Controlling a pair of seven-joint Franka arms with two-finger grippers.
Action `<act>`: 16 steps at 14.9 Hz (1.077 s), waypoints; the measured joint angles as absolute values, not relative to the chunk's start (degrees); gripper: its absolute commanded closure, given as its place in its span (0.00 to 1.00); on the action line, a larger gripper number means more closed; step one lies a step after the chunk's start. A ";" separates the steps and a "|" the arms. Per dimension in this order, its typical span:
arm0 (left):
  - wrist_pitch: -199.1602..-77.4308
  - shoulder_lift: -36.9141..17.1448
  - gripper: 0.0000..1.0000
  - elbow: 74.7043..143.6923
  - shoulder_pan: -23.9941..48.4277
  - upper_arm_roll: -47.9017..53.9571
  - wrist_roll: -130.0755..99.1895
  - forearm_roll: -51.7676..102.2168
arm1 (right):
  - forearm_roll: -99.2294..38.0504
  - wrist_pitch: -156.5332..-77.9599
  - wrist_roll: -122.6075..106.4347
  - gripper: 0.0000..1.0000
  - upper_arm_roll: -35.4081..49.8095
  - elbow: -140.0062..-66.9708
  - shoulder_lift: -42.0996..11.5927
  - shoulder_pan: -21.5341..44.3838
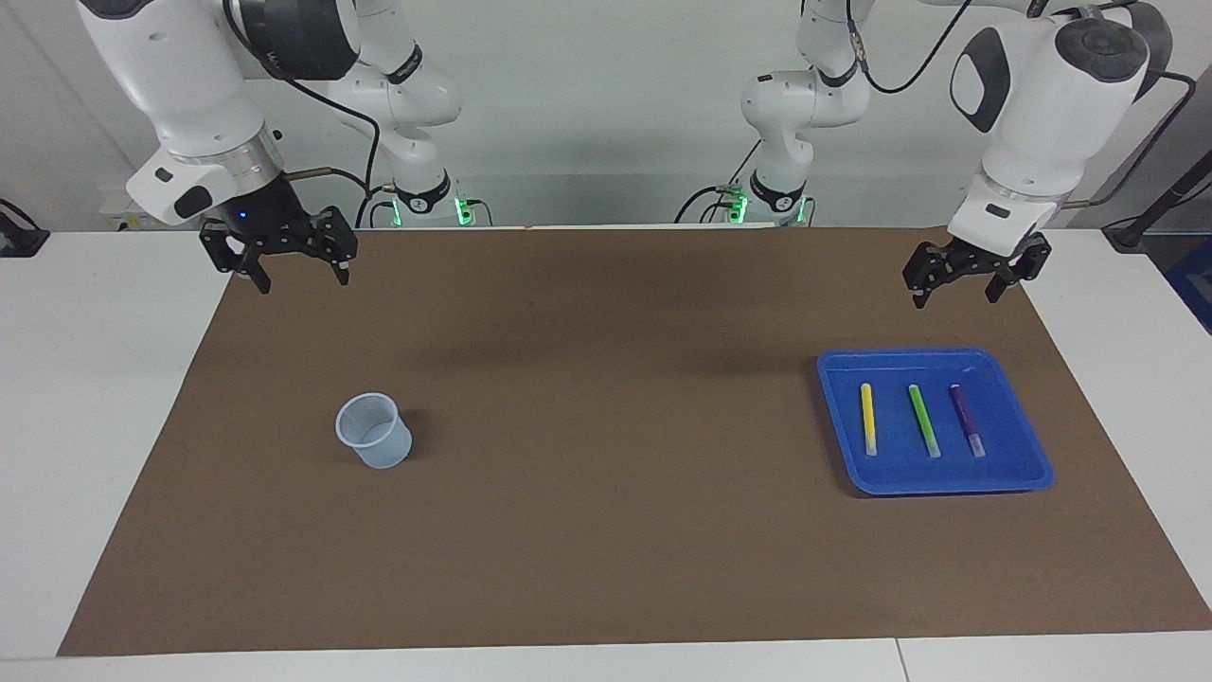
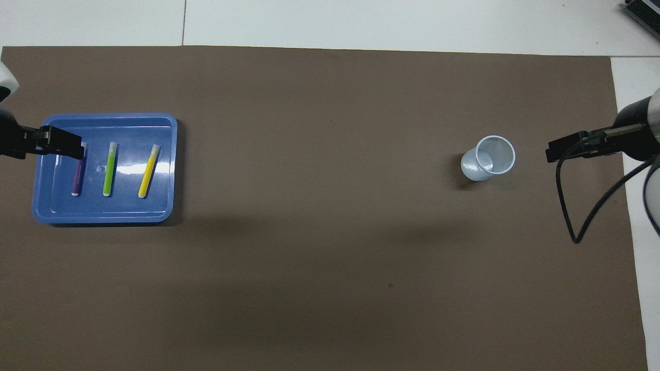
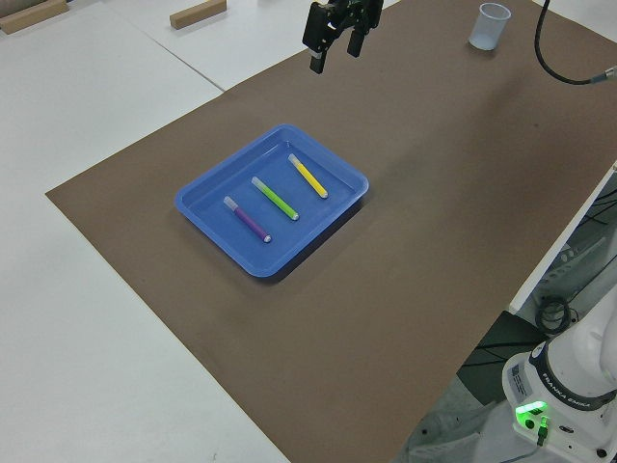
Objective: Right arm passes pens to left for tray arrangement
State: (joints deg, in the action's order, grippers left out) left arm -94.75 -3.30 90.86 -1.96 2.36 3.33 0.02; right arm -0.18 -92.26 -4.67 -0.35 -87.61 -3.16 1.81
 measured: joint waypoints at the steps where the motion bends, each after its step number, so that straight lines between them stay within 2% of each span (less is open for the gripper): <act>1: -94.28 -2.62 0.00 90.87 -2.42 2.33 3.84 0.72 | -0.18 -92.26 -4.67 0.00 -0.35 -87.61 -3.16 1.81; 8: -88.09 4.03 0.00 91.23 -1.98 3.51 4.19 1.19 | -0.18 -92.26 -4.67 0.00 -0.36 -87.52 -3.16 1.81; 16: -88.13 4.35 0.00 92.54 -1.37 4.39 4.20 1.20 | -0.18 -92.26 -4.67 0.00 -0.36 -87.50 -3.16 1.81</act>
State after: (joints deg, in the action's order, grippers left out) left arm -88.13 4.35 92.54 -1.37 4.39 4.20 1.20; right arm -0.18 -92.26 -4.67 -0.36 -87.50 -3.16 1.81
